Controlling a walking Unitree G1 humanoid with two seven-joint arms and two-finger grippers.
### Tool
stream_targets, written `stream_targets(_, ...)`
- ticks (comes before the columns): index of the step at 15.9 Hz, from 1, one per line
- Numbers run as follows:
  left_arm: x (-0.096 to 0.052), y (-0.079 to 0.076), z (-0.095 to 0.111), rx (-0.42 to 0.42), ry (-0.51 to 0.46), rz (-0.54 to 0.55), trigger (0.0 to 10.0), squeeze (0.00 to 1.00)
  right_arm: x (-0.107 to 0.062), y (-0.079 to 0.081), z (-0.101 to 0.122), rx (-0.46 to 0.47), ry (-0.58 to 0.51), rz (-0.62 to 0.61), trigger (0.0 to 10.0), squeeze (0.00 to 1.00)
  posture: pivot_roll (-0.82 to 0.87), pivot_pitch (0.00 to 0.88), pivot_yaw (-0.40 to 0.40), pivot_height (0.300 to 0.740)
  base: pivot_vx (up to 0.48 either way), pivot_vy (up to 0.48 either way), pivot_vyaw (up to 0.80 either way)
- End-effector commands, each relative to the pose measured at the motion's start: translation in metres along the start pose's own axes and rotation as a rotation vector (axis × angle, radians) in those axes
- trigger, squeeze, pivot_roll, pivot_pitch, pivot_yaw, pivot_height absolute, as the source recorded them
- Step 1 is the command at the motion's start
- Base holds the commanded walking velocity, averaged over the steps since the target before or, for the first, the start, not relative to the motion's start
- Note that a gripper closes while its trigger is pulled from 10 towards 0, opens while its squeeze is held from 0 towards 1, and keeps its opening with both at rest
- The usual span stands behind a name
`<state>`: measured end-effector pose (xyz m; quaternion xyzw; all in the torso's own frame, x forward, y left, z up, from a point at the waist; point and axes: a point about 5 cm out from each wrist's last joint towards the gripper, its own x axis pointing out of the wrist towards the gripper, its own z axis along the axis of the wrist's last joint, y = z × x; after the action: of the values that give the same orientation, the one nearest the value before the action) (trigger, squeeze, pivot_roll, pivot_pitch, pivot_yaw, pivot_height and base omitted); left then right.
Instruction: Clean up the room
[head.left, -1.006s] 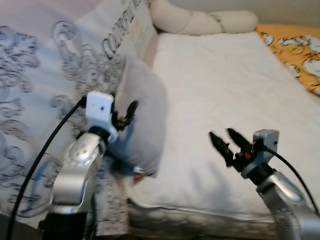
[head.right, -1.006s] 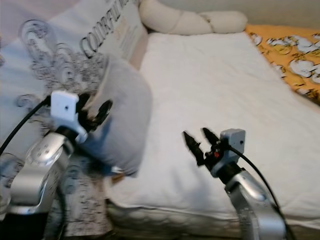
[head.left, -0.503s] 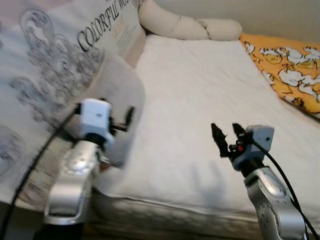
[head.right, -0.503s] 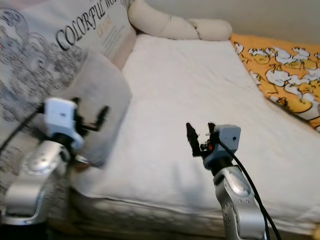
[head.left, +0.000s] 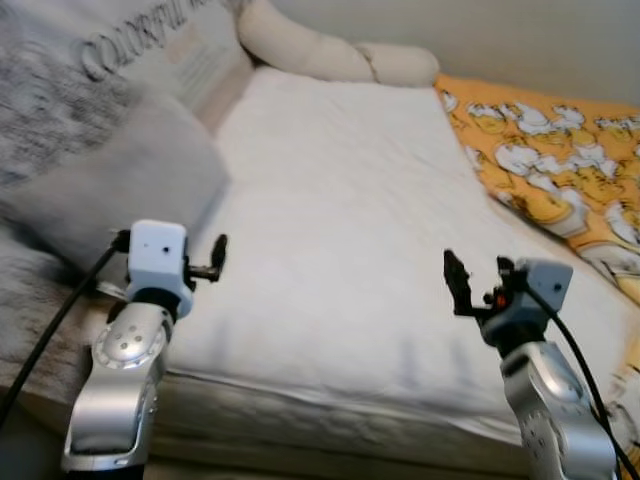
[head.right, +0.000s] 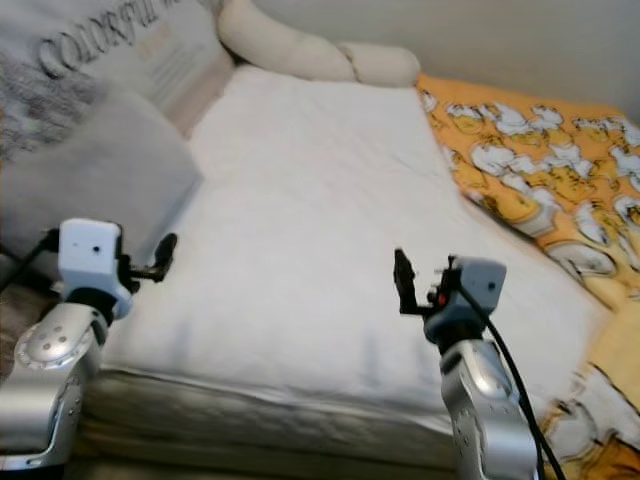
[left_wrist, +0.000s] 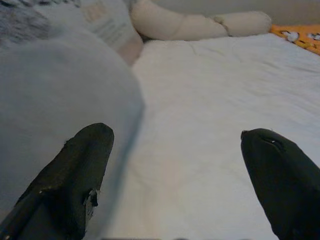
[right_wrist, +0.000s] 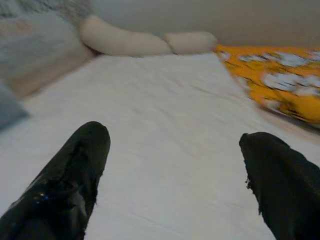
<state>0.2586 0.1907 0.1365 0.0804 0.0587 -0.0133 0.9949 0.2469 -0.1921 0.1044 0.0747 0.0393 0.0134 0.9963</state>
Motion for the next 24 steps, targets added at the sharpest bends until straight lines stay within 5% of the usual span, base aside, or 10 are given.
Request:
stream_targets(1,0.001,-0.007,0.000,-0.001,0.005,-0.021,10.0,0.96,-0.001,-0.008,0.000,-0.020,0.002,-0.032,10.0,1.00,-0.01,0.000,-0.068,0.740,0.000,-0.480,0.00)
stream_targets(7,-0.002,-0.001,-0.007,-0.014,0.029,0.012,10.0,0.96,0.010,0.001,-0.005,-0.080,0.030,0.014,10.0,1.00,0.00,0.000,-0.070,0.740,0.000,-0.480,0.00)
stream_targets(24,0.002,-0.003,-0.009,0.008,0.033,0.018,10.0,0.96,0.019,0.001,-0.022,-0.046,0.096,-0.002,10.0,1.00,0.01,0.000,-0.082,0.740,0.000,-0.480,0.00)
